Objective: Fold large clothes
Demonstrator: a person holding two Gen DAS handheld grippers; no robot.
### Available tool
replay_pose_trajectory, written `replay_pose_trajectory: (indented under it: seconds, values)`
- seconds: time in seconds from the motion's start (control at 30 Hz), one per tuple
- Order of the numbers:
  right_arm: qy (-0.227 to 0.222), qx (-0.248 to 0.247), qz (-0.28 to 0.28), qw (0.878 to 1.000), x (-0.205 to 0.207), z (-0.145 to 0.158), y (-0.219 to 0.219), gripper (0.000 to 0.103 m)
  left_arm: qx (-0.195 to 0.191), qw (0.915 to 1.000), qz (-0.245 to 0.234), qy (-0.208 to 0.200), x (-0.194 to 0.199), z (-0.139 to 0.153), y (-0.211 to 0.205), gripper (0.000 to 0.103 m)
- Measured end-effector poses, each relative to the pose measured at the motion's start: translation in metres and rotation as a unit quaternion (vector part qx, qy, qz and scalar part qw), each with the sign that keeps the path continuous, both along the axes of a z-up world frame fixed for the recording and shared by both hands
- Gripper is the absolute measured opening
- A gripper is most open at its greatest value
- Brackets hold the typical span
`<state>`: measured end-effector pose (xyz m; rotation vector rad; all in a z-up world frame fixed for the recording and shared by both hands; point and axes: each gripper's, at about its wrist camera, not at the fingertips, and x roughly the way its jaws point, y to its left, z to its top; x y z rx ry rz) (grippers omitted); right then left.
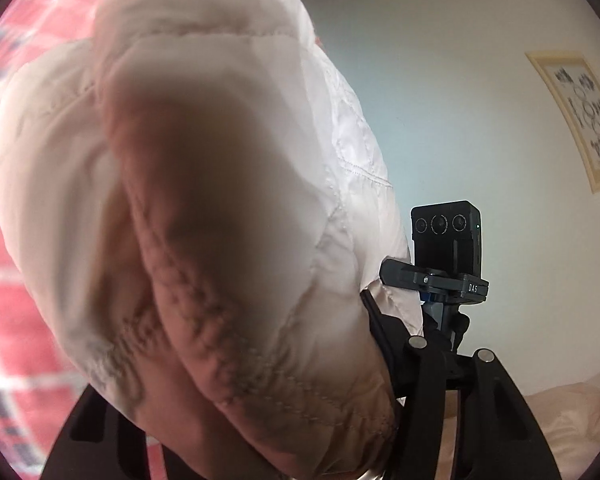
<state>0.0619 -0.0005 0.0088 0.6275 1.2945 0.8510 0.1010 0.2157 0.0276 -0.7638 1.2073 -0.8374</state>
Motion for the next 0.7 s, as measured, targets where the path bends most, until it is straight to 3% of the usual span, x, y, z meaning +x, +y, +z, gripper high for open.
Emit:
replay_pose_trajectory:
  seconds: [0.2, 0.37, 0.5, 0.63, 0.7]
  values:
    - [-0.014, -0.006, -0.048, 0.999, 0.012, 0.005, -0.077, 0.051, 0.007, 0.9989, -0.029, -0.037, 0.037, 0.014, -0.073, 0.059]
    - [0.004, -0.012, -0.083, 0.996, 0.018, -0.029, -0.117, 0.052, 0.032, 0.9978, -0.047, -0.035, 0.067, -0.009, -0.116, 0.059]
    - [0.033, -0.02, -0.097, 0.995, 0.024, -0.075, -0.133, 0.057, 0.056, 0.997, -0.048, -0.02, 0.076, -0.036, -0.128, 0.061]
    - [0.03, -0.012, -0.102, 0.994, 0.016, -0.087, -0.142, 0.061, 0.051, 0.9978, -0.037, -0.016, 0.057, -0.051, -0.128, 0.066]
    - [0.038, -0.013, -0.102, 0.994, 0.019, -0.087, -0.144, 0.069, 0.054, 0.9978, -0.033, -0.018, 0.05, -0.05, -0.121, 0.068]
